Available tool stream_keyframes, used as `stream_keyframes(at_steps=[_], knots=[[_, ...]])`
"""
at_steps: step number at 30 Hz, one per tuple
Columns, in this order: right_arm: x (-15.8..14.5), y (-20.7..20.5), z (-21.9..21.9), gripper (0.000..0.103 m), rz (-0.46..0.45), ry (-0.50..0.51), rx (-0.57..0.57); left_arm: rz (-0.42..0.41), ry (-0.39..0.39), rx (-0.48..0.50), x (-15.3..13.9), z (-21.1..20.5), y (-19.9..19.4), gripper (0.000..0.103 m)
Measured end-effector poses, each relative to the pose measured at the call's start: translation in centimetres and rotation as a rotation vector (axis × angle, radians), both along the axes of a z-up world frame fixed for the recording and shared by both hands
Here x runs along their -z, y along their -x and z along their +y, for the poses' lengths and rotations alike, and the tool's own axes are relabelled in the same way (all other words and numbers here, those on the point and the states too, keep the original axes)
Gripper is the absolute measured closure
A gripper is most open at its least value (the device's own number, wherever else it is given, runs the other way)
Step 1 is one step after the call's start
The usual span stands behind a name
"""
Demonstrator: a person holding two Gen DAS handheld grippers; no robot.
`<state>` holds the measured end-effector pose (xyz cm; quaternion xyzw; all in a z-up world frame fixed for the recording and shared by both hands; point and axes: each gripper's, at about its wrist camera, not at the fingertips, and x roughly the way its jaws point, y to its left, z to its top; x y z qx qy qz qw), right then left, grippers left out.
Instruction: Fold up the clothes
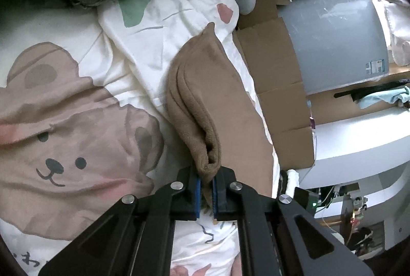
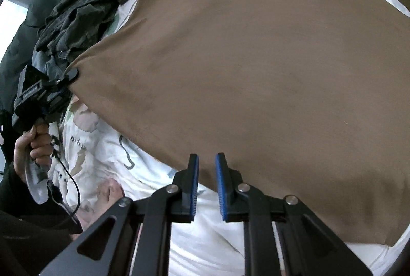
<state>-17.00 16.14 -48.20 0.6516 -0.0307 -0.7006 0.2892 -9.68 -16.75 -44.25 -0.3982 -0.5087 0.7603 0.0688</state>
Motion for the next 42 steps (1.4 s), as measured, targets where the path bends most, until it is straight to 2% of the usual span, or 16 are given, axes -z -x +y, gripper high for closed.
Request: stream_keyframes(at_steps=[7,19,42], knots=[[2.7,-0.4,-0.9,0.094,-0.057,-0.004,0.004,-0.016,-0.002,-0.002,0.4,-0.1,0.1,0.098],[2.5,-0.2,-1.0,0.095,-0.069,0.011,-0.009,-0.045,0.002,-0.003,1.3,-0.3,0.2,0.098],[2.0,7.0,-2.4,0.095,0.08,-0.08,0.065,-0.081,0.006,-0.006,2.0,-0.7,-0.1,0.098]])
